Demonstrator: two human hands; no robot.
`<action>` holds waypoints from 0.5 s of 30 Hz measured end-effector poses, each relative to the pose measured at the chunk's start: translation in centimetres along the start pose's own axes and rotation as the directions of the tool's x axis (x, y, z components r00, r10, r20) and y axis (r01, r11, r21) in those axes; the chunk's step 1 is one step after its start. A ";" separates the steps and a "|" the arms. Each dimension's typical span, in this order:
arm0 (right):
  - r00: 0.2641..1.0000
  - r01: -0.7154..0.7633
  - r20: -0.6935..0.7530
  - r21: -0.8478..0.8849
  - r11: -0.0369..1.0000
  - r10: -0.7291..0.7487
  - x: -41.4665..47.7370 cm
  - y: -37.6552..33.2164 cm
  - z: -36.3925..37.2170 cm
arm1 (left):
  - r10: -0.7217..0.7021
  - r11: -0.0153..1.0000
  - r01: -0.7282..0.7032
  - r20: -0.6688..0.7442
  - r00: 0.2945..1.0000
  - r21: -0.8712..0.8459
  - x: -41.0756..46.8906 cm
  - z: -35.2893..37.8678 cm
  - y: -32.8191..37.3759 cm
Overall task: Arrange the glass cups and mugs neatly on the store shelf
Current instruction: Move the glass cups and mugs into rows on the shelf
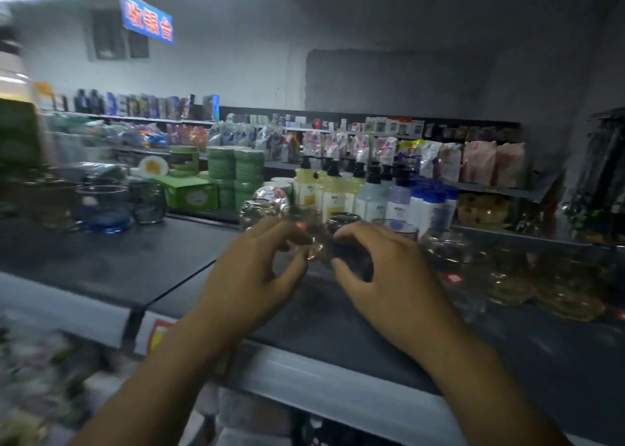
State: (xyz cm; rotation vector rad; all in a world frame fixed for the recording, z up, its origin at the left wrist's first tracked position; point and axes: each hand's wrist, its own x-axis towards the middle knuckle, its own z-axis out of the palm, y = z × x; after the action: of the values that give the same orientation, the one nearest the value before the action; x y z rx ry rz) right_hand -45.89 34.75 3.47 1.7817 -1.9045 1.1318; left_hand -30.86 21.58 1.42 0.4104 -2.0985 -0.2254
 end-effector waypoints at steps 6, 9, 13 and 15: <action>1.000 0.026 0.006 -0.016 1.000 -0.026 3.4 -6.7 6.6 | -0.095 0.995 0.095 -0.025 0.995 0.019 -2.4 -8.7 -7.2; 1.000 0.025 -0.007 0.051 0.998 -0.024 5.1 -11.1 10.7 | -0.135 0.990 0.133 -0.040 0.990 -0.052 -4.0 -13.5 -11.6; 0.998 -0.030 -0.042 0.217 0.976 0.040 7.2 -16.7 16.6 | -0.216 0.957 0.204 -0.035 0.976 -0.206 -6.1 -19.7 -17.7; 0.997 -0.051 -0.044 0.290 0.956 0.066 8.4 -19.3 19.6 | -0.248 0.936 0.236 -0.013 0.969 -0.262 -6.9 -22.5 -20.8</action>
State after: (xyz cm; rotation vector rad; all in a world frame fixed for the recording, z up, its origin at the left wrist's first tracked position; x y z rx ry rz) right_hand -23.71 16.52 3.11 1.8261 -1.8488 1.5315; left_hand -4.21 4.96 1.31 0.5098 -1.9383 -0.6225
